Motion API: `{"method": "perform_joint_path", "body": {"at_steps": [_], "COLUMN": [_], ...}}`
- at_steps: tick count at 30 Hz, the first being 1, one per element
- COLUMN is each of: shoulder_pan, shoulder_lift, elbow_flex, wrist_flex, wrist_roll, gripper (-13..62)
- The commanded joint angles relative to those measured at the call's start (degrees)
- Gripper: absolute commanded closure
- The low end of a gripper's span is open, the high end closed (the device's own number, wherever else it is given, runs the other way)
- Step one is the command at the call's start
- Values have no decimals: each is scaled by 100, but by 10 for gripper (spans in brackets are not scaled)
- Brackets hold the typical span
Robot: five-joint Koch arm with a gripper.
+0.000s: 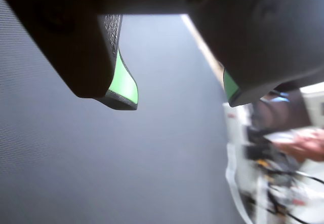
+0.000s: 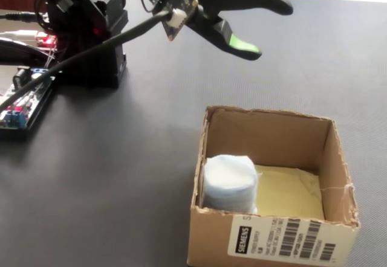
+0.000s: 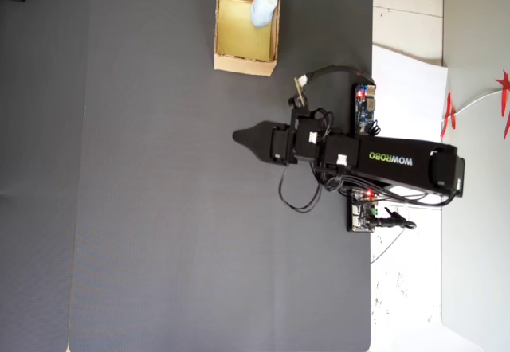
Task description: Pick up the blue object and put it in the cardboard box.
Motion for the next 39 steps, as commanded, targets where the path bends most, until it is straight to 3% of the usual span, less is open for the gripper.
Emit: {"method": "perform_joint_path", "body": {"at_steps": [1, 17, 39], "shoulder_pan": [-70, -105, -176], "shoulder_lift": [519, 527, 519], "elbow_flex": [-141, 1617, 1907], "wrist_flex": [-422, -457, 316], "wrist_roll": [536, 633, 272], "gripper": [155, 148, 149]}}
